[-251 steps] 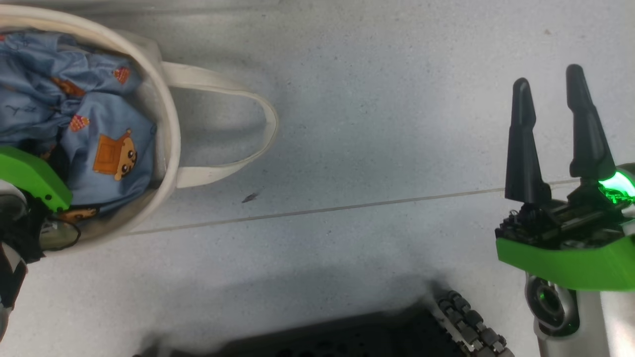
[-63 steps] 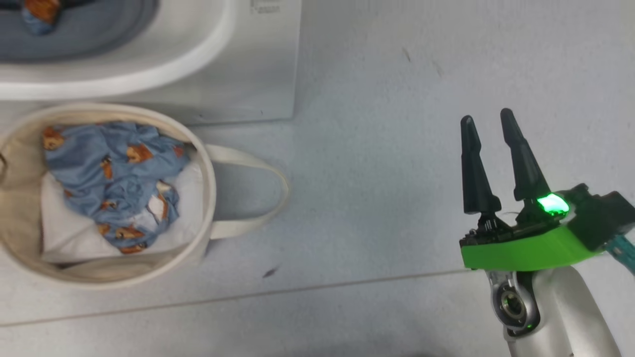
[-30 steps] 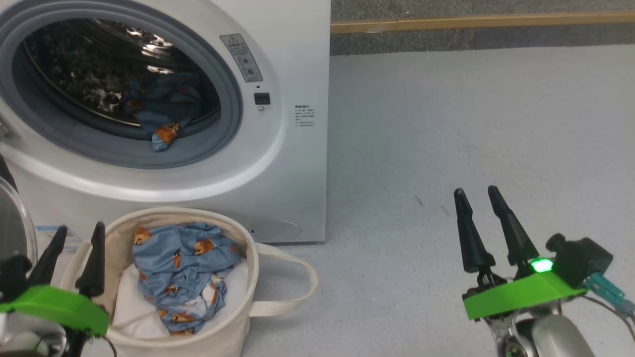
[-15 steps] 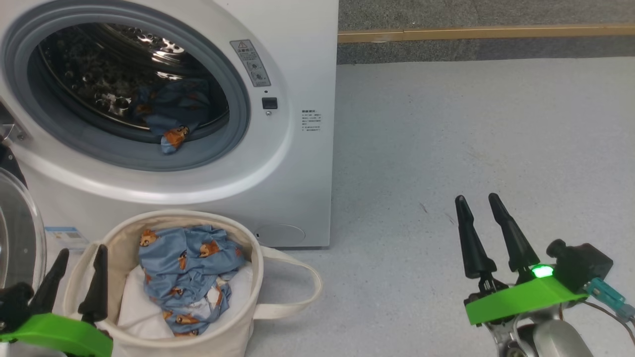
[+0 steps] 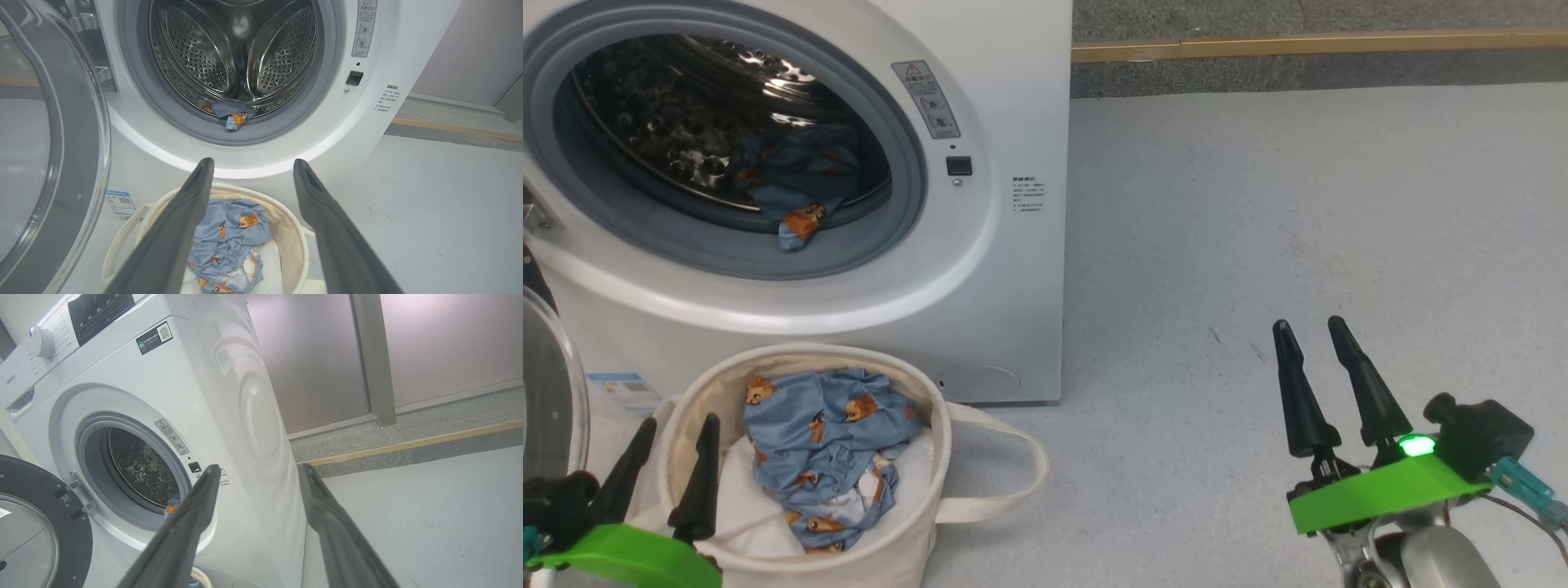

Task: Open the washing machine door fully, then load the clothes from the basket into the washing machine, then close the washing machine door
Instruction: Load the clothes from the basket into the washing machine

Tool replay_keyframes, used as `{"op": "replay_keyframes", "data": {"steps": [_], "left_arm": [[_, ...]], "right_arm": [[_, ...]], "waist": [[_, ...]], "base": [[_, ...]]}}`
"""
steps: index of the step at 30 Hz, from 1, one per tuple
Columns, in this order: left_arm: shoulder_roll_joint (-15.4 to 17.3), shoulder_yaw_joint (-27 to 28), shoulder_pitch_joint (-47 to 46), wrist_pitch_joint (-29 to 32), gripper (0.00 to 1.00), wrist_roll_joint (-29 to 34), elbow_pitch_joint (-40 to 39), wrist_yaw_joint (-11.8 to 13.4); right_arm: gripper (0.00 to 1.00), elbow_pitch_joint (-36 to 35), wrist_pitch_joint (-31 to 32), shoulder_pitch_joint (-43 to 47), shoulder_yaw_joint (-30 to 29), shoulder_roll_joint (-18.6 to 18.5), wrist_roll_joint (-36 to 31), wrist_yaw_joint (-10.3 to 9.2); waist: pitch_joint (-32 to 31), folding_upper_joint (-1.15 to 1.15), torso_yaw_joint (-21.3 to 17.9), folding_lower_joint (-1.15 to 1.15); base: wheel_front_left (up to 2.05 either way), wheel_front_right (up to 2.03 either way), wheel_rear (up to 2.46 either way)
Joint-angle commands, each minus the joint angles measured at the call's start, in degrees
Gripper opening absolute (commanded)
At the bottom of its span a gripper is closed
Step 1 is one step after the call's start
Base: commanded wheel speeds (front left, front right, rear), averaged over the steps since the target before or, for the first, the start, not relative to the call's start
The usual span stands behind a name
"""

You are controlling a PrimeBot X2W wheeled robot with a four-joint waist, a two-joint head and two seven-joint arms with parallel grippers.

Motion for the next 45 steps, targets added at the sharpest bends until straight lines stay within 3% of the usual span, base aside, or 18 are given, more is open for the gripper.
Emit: {"op": "replay_keyframes", "data": {"steps": [1, 14, 25, 31, 35, 45], "left_arm": [[2.8, 2.3, -2.1, 0.1, 1.0, 0.2, -1.2, 0.3], [1.7, -1.6, -6.6, 5.2, 1.0, 1.2, 4.6, -1.6], [-4.2, -5.6, -18.1, 8.6, 1.0, 0.4, 23.0, -10.4], [-8.0, -8.2, -26.2, 11.0, 1.0, -1.9, 37.2, -13.1], [-8.5, -10.1, -28.6, 12.0, 1.0, -4.8, 38.9, -13.2], [-5.7, -15.6, -36.9, 13.4, 1.0, -13.3, 41.8, -13.2]], "right_arm": [[1.0, -2.1, 0.1, -1.3, 0.9, -0.3, 0.0, 0.06], [1.0, -3.7, 0.8, -1.6, 0.5, 0.0, -1.2, 0.06], [1.0, -8.6, 1.6, -3.1, -1.6, 1.0, -4.0, 0.06], [1.0, -12.7, 1.4, -3.7, -2.9, 1.5, -5.9, 0.06], [1.0, -14.5, 0.6, -3.9, -3.5, 1.6, -5.3, 0.06], [1.0, -21.2, -1.1, -4.0, -5.2, 1.6, -5.5, 0.06]], "waist": [[0.1, 0.0, -0.1, 0.0], [2.4, 0.0, -1.9, 0.0], [11.9, 0.0, -4.2, 0.0], [20.0, 0.0, -5.2, 0.0], [23.6, 0.0, -5.7, 0.0], [36.2, 0.0, -6.2, 0.0]], "base": [[0.0, 0.0, 0.0], [0.0, 0.0, 0.0], [0.0, 0.0, 0.0], [0.0, 0.0, 0.0], [0.0, 0.0, 0.0], [0.0, 0.0, 0.0]]}}
